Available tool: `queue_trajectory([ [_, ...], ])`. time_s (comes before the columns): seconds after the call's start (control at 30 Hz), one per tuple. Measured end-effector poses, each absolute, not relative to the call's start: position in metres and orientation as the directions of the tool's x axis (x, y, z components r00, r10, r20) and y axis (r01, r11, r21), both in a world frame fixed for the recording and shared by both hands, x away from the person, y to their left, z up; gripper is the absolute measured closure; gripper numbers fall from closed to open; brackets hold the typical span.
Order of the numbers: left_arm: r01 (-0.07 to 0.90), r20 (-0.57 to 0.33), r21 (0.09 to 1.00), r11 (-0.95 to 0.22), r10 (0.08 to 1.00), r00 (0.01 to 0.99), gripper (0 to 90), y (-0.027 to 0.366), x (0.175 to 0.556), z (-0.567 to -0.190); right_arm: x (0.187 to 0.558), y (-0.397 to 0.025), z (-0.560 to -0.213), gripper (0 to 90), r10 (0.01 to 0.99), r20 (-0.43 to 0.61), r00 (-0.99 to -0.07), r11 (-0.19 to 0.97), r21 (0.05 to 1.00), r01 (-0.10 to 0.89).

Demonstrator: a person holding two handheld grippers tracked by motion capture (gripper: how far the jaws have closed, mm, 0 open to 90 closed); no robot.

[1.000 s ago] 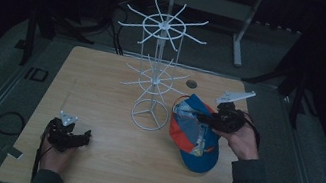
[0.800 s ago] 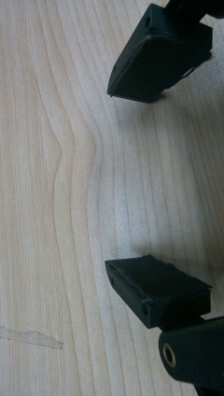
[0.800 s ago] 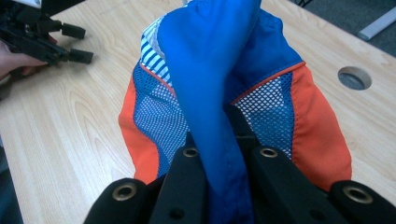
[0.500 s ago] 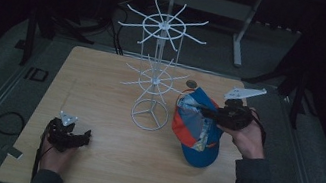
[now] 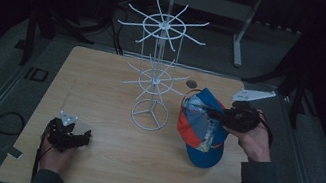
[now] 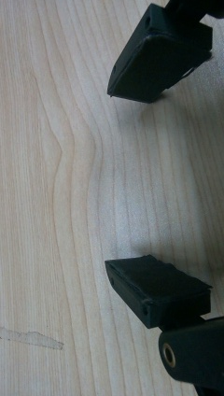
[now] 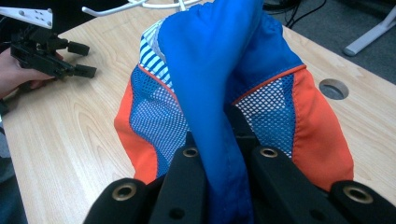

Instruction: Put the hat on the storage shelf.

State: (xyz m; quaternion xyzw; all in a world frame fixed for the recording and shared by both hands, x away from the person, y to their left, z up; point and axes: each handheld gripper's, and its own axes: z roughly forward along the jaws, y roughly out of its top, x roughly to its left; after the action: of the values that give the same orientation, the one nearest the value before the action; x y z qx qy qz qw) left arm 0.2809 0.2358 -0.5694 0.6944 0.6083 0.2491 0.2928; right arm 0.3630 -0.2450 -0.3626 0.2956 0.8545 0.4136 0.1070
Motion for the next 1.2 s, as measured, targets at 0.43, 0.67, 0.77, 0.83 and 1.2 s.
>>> queue_trajectory([
  [0.43, 0.699, -0.01, 0.71, -0.088, 0.991, 0.136, 15.0, 0.236, 0.281, -0.569, 0.355, -0.256, -0.35, 87.6, 0.596, 0.051, -0.801, 0.465, 0.792, 0.396],
  [0.67, 0.699, -0.01, 0.71, -0.088, 0.991, 0.136, 15.0, 0.236, 0.281, -0.569, 0.352, -0.254, -0.344, 87.4, 0.583, 0.044, -0.811, 0.464, 0.802, 0.377],
  [0.77, 0.699, -0.01, 0.71, -0.088, 0.991, 0.136, 15.0, 0.236, 0.281, -0.569, 0.35, -0.253, -0.34, 87.4, 0.575, 0.038, -0.817, 0.461, 0.81, 0.363],
  [0.83, 0.699, -0.01, 0.71, -0.088, 0.991, 0.136, 15.0, 0.236, 0.281, -0.569, 0.35, -0.252, -0.338, 87.4, 0.574, 0.035, -0.818, 0.461, 0.812, 0.358],
  [1.2, 0.699, -0.01, 0.71, -0.088, 0.991, 0.136, 15.0, 0.236, 0.281, -0.569, 0.347, -0.249, -0.322, 87.5, 0.558, 0.014, -0.83, 0.445, 0.839, 0.313],
])
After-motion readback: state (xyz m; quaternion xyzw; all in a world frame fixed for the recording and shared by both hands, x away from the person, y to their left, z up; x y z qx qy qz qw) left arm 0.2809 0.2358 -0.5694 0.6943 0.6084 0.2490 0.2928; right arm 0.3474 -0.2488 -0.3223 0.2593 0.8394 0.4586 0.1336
